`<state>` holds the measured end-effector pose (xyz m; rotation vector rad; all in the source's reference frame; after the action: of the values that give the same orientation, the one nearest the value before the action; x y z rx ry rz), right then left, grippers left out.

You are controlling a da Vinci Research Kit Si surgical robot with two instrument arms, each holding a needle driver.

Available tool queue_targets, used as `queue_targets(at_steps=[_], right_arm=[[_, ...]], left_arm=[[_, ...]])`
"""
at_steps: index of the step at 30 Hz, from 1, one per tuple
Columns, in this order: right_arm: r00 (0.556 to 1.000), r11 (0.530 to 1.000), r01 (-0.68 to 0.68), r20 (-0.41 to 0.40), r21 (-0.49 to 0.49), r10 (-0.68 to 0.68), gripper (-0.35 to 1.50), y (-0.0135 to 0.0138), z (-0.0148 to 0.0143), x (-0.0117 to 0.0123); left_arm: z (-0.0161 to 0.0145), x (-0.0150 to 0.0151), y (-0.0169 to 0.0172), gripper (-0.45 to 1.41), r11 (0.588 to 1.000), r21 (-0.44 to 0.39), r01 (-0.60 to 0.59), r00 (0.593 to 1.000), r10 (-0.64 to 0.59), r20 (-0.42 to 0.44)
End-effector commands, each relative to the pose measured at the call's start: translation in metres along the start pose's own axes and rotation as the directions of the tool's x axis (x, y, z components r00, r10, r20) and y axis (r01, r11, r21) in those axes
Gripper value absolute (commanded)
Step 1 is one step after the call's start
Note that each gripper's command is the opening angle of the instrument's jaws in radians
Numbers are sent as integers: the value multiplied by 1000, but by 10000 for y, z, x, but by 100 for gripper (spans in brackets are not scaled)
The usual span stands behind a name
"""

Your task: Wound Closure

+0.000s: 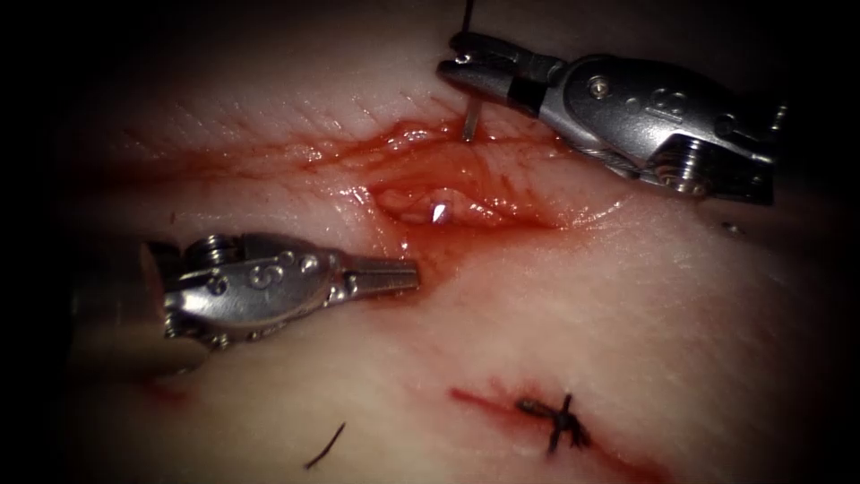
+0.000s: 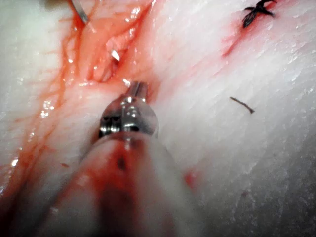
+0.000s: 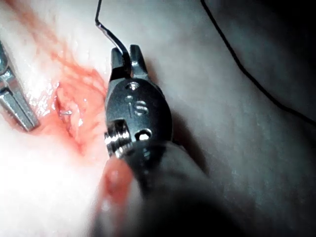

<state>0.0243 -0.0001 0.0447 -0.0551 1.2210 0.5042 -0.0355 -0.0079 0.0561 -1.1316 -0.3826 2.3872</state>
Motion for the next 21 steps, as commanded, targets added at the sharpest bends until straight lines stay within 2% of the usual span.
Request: queue_targets(at_steps=[1, 10, 15, 19, 20, 21], right_arm=[[1000, 1000, -1, -4, 0, 1, -35, 4, 10, 4], [998, 998, -57, -3, -10, 57, -35, 13, 13, 9], [977, 977, -213, 10, 1, 213, -35, 15, 16, 7], [906, 906, -422, 35, 29, 421, -35, 10, 17, 2], [879, 878, -477, 41, 31, 476, -35, 8, 18, 0], [818, 817, -575, 53, 39, 573, -35, 2, 19, -5]], left_arm=[[8, 0, 0, -20, 1000, -1, -1, 1000, 1, -1], [8, 0, 1, -20, 1000, -1, -1, 1000, 1, 2], [8, 1, 2, -20, 1000, -2, 0, 1000, 0, 8], [8, 1, 2, -18, 1000, -3, 1, 1000, -1, 8], [7, 1, 2, -18, 1000, -3, 1, 1000, -1, 8], [6, 1, 1, -18, 1000, -5, 1, 1000, 0, 8]])
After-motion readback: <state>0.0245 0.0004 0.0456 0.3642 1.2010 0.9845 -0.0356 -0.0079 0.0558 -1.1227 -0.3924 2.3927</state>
